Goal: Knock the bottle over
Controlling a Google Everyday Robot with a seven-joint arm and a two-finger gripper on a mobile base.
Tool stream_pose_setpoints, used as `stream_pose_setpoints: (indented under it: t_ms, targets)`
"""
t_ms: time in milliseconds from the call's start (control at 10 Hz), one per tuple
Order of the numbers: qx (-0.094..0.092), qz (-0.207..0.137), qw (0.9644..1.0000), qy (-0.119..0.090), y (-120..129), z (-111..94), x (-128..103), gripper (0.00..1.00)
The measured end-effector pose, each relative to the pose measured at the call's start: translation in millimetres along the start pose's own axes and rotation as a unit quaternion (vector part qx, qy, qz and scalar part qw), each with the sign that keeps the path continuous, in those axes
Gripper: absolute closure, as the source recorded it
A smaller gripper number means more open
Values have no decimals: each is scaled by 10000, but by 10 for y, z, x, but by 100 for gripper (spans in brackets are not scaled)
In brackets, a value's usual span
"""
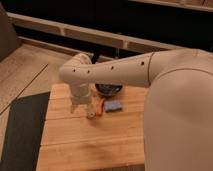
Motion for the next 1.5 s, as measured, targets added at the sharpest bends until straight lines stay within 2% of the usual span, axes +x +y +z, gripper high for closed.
stream_pose_setpoints:
  t_ms: [100,400,500,600,800,1000,1200,1400,1500]
  targets:
    - [-6,-9,10000,3,8,1,-4,35]
    - [-69,-611,9979,191,458,186,6,35]
    - [-95,-692,9972,284,538,261,-21,35]
    - [-79,-704,9969,337,542,303,-47,35]
    - [80,-696,9960,550,510,440,-155,35]
    - [319,-594,9949,752,387,545,-300,35]
    - [482,-468,9938,889,283,616,-443,35]
    - [627,-380,9933,892,171,658,-607,35]
    - [693,-416,9938,769,135,648,-726,35]
